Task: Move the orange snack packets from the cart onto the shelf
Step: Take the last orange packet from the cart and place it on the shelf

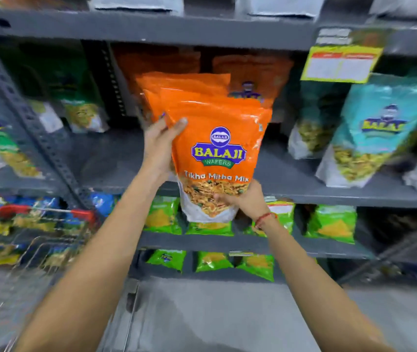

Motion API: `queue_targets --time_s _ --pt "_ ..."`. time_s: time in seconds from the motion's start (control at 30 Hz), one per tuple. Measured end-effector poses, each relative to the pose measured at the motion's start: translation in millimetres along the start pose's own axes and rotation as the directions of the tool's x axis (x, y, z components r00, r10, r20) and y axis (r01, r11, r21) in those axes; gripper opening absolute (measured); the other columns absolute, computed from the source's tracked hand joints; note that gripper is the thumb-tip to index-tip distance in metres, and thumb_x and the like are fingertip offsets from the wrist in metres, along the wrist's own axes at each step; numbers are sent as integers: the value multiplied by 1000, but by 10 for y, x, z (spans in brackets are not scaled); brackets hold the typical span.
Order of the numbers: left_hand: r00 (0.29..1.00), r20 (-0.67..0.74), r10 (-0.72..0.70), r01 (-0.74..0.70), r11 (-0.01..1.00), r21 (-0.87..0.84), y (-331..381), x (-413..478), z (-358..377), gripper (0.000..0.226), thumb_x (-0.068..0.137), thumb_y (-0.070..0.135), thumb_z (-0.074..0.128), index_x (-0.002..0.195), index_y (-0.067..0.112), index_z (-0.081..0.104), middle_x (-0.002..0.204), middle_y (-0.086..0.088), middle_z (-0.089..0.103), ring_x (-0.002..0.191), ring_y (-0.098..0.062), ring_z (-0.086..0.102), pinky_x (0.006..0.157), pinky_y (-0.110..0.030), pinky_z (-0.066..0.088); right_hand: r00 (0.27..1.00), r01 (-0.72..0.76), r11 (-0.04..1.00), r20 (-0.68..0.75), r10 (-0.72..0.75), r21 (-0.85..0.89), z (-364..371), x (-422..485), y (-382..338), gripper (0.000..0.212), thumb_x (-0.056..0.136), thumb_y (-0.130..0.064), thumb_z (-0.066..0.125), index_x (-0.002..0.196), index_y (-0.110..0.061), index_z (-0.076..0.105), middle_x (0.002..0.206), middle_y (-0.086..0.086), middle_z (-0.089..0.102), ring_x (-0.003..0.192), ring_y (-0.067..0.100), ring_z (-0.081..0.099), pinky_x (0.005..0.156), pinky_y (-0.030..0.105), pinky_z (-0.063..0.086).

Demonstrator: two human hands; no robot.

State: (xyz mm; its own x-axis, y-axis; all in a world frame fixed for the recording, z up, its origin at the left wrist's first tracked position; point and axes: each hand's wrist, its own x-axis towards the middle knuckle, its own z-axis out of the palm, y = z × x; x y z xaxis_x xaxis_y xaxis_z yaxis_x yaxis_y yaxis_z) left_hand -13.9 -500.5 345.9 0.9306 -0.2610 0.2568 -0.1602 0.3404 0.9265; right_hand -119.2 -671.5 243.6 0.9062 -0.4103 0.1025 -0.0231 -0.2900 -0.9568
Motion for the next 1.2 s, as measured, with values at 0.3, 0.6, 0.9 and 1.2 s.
queue_targets --time_s 0.3,0.6,0.9,1.2 --pt "991 133 -20 15 999 41 -221 350 1082 7 84 23 65 81 25 71 83 12 76 84 -8 71 71 -22 55 985 49 998 -165 -57 -51 -1124 458 47 61 50 -17 91 103 -13 61 98 4 70 92 19 68 83 36 56" --pt "915 286 -284 224 948 226 -928 487 1137 61 75 35 73 128 32 42 119 10 61 108 -2 58 83 -22 46 982 76 973 -187 -36 217 -1506 788 98 44 73 -19 75 113 -16 57 108 2 67 94 4 66 79 21 56" --pt "875 254 -413 220 805 551 -1820 116 1052 93 46 47 87 125 18 47 132 -6 58 119 -22 56 102 -44 46 919 174 876 -394 20 450 -1524 1092 -204 13 92 -20 55 81 -15 61 78 0 71 70 12 67 70 32 57" --pt "899 272 -343 126 798 589 -1722 158 792 74 65 31 82 129 18 46 123 6 59 112 -10 56 94 -28 47 827 238 830 -553 99 505 -1234 1090 -140 9 86 -17 64 94 -16 61 89 -1 69 80 10 66 73 27 56"
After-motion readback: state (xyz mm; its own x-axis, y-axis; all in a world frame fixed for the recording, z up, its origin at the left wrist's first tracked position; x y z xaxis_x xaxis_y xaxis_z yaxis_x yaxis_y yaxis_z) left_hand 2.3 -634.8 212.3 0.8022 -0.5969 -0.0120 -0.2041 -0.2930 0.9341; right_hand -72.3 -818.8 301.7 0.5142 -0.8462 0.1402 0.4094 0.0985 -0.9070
